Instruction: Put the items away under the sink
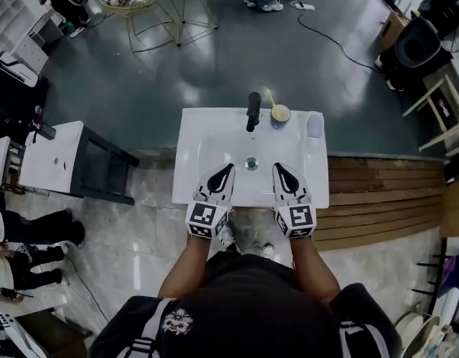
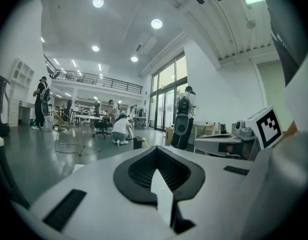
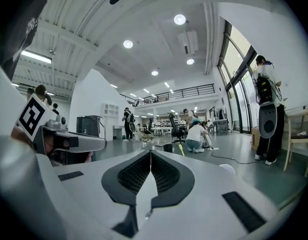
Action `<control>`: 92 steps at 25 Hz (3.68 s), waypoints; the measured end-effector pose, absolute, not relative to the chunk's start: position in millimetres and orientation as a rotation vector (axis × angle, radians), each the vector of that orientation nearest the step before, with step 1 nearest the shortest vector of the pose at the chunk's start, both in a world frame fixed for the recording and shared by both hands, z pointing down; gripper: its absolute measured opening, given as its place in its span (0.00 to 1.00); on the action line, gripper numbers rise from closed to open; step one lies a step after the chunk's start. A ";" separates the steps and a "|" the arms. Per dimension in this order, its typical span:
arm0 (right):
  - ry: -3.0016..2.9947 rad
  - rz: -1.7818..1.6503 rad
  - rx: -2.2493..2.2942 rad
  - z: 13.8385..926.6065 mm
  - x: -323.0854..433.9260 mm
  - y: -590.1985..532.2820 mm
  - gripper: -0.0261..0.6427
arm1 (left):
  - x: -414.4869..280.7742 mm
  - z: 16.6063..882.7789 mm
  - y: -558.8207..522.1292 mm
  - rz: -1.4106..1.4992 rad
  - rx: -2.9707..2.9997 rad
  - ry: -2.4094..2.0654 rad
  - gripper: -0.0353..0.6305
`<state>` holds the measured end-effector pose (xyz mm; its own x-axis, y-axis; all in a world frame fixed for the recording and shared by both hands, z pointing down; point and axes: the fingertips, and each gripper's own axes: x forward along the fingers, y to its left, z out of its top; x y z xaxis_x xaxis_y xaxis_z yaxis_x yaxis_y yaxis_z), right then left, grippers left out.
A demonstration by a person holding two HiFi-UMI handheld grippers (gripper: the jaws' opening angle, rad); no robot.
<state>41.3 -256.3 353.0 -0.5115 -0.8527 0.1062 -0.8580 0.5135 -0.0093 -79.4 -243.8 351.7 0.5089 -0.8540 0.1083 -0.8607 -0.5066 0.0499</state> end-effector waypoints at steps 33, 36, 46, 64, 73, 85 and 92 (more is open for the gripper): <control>-2.509 0.206 1.602 428.7 71.8 -370.6 0.33 | -107.2 421.2 -364.6 0.156 2.533 -1.504 0.05; -2.482 0.228 1.634 443.1 78.1 -384.4 0.43 | -102.6 426.8 -371.9 0.146 2.538 -1.503 0.05; -2.448 0.275 1.646 482.5 88.5 -440.8 0.54 | -84.2 447.1 -407.5 0.172 2.560 -1.518 0.05; -2.556 0.249 1.518 511.2 76.4 -503.9 0.70 | -84.8 485.5 -427.5 0.237 2.548 -1.467 0.05; -2.565 0.217 1.454 511.0 69.6 -508.0 0.70 | -86.1 491.7 -428.8 0.255 2.547 -1.453 0.05; -2.529 0.207 1.484 514.0 74.3 -509.7 0.64 | -80.4 498.9 -424.1 0.254 2.538 -1.455 0.05; -2.506 0.214 1.560 509.2 82.3 -507.9 0.64 | -83.8 499.1 -420.7 0.243 2.531 -1.474 0.05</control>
<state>82.3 -507.9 509.2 -0.4323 -0.8723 0.2286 -0.8984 0.4383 -0.0263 -83.8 -420.7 499.1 0.4885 -0.8383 0.2422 -0.8716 -0.4816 0.0913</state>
